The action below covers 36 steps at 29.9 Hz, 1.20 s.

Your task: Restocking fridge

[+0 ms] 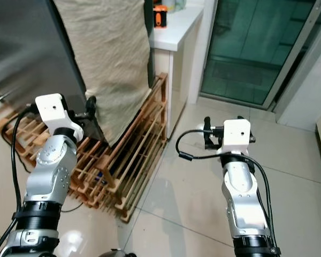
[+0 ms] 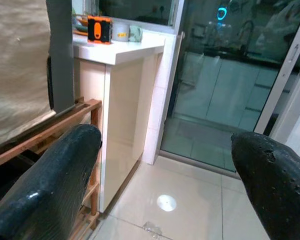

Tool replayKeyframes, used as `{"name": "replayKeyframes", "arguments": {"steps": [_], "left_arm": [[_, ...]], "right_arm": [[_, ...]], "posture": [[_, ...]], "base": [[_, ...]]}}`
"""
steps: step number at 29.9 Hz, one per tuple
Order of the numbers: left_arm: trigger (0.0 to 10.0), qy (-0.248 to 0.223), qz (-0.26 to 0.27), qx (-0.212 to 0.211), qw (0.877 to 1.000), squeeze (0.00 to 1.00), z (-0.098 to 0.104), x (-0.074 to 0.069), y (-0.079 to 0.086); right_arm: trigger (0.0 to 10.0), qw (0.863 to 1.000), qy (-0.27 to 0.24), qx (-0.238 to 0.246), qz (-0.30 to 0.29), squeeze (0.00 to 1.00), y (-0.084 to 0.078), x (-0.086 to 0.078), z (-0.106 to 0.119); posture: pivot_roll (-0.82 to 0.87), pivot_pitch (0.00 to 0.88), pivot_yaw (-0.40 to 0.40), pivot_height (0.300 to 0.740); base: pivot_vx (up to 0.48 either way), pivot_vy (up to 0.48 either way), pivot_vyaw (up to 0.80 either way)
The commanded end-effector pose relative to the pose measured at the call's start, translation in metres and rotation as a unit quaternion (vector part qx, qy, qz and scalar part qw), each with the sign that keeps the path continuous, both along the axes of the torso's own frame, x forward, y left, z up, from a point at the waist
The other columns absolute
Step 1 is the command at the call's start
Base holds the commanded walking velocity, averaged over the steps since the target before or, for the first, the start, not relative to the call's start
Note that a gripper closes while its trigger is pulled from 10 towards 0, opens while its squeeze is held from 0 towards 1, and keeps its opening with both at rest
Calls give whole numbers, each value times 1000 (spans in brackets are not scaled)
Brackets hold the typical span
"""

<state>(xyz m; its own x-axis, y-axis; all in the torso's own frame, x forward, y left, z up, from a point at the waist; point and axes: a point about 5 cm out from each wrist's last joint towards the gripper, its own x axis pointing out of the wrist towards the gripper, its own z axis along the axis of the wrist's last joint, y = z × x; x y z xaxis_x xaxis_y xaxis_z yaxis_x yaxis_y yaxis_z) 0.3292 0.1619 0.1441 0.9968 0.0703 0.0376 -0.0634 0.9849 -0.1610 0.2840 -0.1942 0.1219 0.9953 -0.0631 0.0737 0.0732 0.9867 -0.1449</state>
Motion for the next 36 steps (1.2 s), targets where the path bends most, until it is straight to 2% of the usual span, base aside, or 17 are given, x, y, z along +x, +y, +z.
{"name": "replayKeyframes", "arguments": {"steps": [1,5,9,10,14,19,29,36], "left_arm": [[10000,-6,-12,4,1000,0,6,2,-4],[10000,-21,-56,4,998,0,19,10,-20],[10000,-24,-68,2,997,0,26,18,-27],[10000,-19,-49,7,999,0,28,24,-26],[10000,-2,-11,15,1000,0,27,31,-19],[10000,5,27,20,999,0,29,34,-11],[10000,2,14,8,1000,0,28,37,-18],[10000,-5,12,16,1000,0,34,47,-20]], "right_arm": [[10000,1000,-6,-5,-2,0,-1,0,3],[10000,1000,-12,1,-15,0,-5,3,6],[10000,1000,-13,4,-23,0,-9,5,8],[10000,1000,-14,4,-23,0,-9,5,8],[10000,1000,-15,4,-24,0,-9,5,8],[10000,1000,-12,5,-24,0,-8,3,6],[10000,1000,-10,3,-21,0,-8,3,5],[10000,1000,-8,3,-19,0,-7,3,5]], "posture": [[-130,0,54,740],[-130,0,52,740],[-130,0,52,740],[-134,0,53,740],[-140,0,56,740],[-145,0,59,740],[-146,0,55,740],[-150,0,57,740]], "base": [[0,0,0],[0,0,0],[0,0,0],[0,0,0],[0,0,0],[0,0,0],[0,0,0],[0,0,0]]}}
